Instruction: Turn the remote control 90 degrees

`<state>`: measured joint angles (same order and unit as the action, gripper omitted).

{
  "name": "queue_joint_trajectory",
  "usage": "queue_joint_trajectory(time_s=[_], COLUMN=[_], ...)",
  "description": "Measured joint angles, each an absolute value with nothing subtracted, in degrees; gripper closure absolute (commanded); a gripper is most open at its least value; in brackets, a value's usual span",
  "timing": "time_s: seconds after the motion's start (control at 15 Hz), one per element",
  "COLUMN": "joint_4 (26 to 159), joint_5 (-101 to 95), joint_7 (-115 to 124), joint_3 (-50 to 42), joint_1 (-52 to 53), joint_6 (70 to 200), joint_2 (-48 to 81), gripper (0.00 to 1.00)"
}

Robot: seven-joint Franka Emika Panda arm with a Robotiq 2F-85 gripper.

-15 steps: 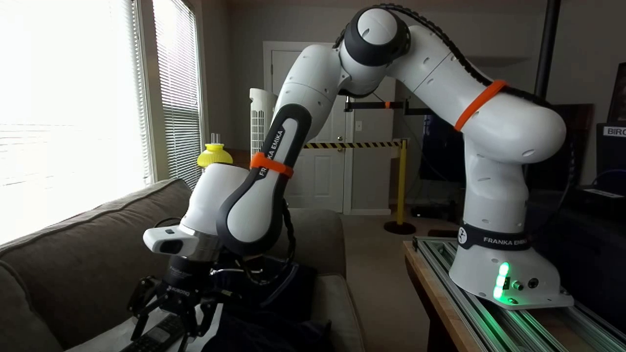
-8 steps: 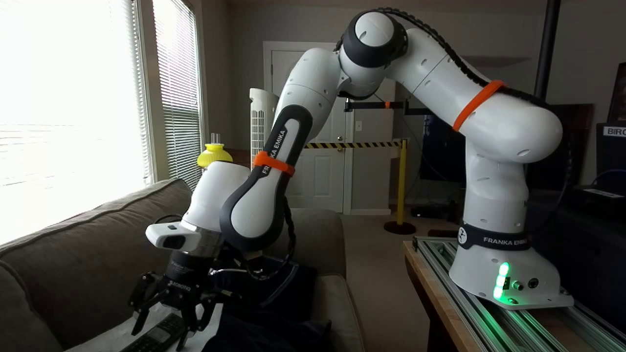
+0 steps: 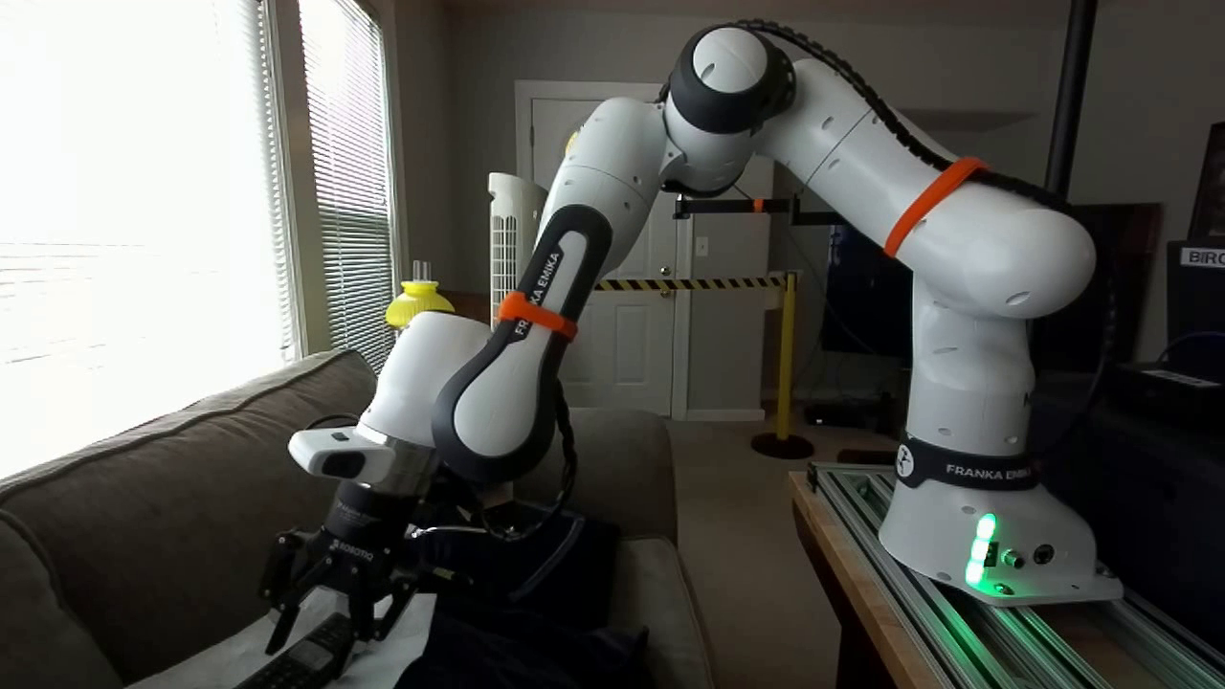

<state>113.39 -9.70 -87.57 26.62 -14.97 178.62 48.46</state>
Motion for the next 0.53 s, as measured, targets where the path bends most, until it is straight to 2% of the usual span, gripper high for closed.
queue_joint_trajectory(time_s=[0.07,0.2,0.33,0.53], joint_4=[113.34,113.19,112.93,112.46], joint_5=[-9.77,-9.9,-9.98,-10.11], joint_7=[-87.57,-87.57,-87.57,-87.57], joint_3=[26.68,26.7,26.71,26.73], joint_1=[-15.06,-15.13,-15.15,-15.15], joint_6=[178.62,178.63,178.65,178.68], joint_2=[48.54,48.72,48.99,49.48], gripper=[0.44,0.44,0.36,0.33])
